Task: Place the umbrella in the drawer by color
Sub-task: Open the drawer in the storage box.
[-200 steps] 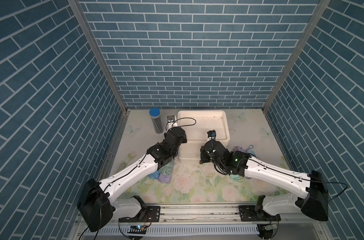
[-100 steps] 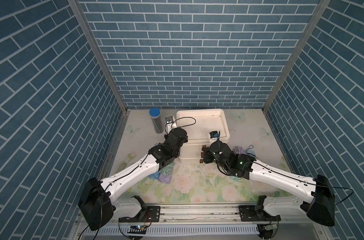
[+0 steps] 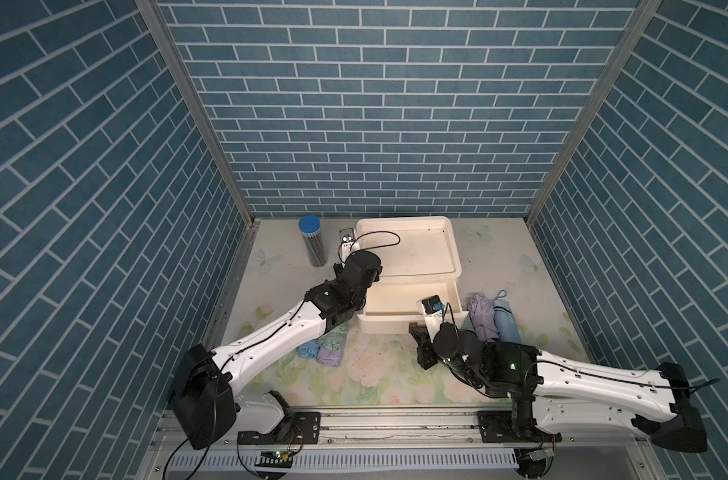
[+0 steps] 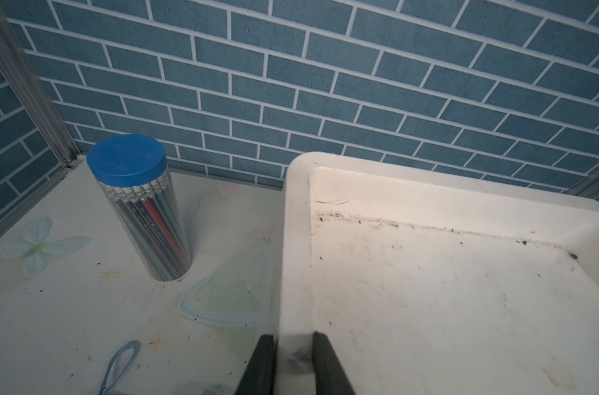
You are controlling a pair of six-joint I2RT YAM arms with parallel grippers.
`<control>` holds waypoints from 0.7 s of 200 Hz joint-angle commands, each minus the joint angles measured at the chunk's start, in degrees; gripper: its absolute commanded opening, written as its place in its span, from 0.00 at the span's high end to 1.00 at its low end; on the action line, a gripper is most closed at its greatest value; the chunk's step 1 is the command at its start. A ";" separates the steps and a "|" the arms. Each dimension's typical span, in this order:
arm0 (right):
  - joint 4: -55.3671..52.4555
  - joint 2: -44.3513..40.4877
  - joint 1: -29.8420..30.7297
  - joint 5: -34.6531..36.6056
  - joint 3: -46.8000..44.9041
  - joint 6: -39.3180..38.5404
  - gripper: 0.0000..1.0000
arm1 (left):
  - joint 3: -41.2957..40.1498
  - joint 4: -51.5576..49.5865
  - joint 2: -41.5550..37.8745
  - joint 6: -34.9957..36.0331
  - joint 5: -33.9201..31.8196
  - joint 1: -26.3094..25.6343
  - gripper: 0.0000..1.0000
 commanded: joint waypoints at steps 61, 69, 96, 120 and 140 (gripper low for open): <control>2.05 -7.48 8.47 5.89 -3.12 0.30 1.00 | 1.54 -2.85 5.10 2.68 -0.10 0.85 1.00; 2.50 -7.78 9.19 6.45 -3.41 0.12 1.00 | 1.61 -2.94 5.13 2.66 -0.28 0.93 1.00; 5.20 -8.44 10.80 6.88 -4.28 -1.16 1.00 | 1.74 -2.78 5.10 2.67 0.02 1.51 1.00; 6.70 -8.21 12.42 6.93 -4.26 -2.72 1.00 | 1.74 -2.85 4.94 2.05 0.30 1.63 1.00; 6.54 -7.01 12.80 7.62 -3.85 -2.95 1.00 | 1.40 -2.68 4.86 1.10 0.85 1.64 1.00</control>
